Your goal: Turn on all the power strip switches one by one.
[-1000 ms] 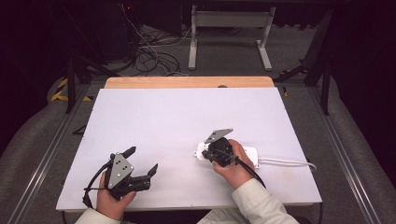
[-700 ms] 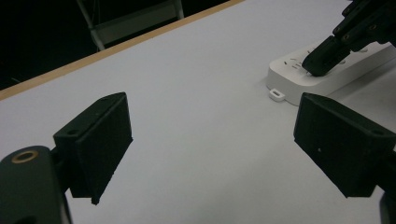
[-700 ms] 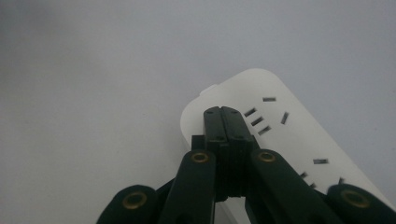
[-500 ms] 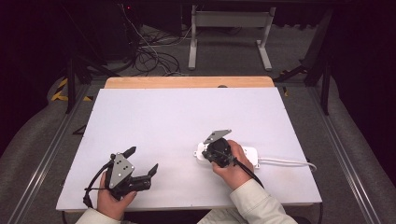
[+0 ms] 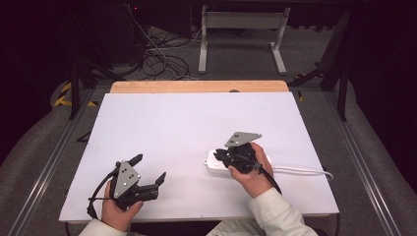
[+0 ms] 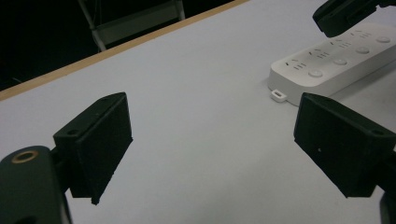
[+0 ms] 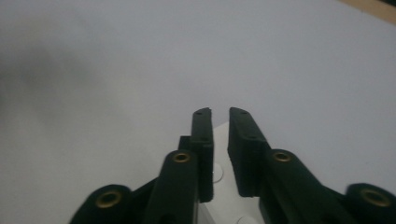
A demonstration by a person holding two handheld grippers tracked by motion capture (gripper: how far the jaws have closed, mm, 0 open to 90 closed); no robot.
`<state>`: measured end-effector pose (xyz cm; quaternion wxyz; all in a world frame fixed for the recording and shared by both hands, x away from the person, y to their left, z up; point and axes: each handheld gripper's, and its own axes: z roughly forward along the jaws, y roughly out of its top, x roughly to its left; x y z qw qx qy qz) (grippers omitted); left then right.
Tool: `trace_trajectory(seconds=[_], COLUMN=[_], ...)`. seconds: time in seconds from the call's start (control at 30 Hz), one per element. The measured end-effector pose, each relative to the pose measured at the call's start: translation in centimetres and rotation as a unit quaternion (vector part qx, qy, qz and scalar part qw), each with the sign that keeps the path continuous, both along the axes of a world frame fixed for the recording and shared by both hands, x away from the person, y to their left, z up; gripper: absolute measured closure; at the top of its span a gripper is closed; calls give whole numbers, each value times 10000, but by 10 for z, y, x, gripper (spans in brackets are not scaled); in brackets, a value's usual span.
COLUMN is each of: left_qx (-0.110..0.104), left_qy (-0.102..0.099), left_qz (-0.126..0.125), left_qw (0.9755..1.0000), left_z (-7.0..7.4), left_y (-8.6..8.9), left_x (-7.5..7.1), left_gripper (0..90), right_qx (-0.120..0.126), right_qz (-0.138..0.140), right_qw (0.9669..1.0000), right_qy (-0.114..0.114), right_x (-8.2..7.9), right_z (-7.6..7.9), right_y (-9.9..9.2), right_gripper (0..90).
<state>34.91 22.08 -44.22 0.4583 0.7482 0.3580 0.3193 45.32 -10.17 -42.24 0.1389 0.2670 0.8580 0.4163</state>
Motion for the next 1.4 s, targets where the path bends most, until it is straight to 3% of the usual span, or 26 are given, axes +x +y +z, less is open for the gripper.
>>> trace_trajectory(seconds=[0.13,0.3,0.43,0.67,0.93,1.17,1.4], left_qx=[-22,-29,-21,14,-20,-73,-219], left_qy=[-3,-23,-27,-46,-26,54,131], left_qz=[14,24,22,-21,-83,-147,-203], left_qw=[10000,10000,10000,10000,10000,9999,9995], left_z=[1,2,2,3,4,2,-1], left_y=[2,4,5,9,12,18,23], left_x=[-1,-2,-3,-5,-9,-8,-5], left_gripper=[117,117,116,108,99,77,64], right_qx=[243,593,797,1088,1365,1226,1155], right_qz=[106,159,130,22,-270,-422,-356], right_qw=[9995,9966,9951,9921,9885,9905,9900], right_qy=[-196,-554,-577,-625,-599,-456,-724], right_x=[-3,-9,-12,-20,-33,-41,-44], right_z=[5,17,24,25,-1,-36,-38], right_y=[-5,-22,-41,-73,-117,-153,-158], right_gripper=[623,362,270,202,177,109,99])
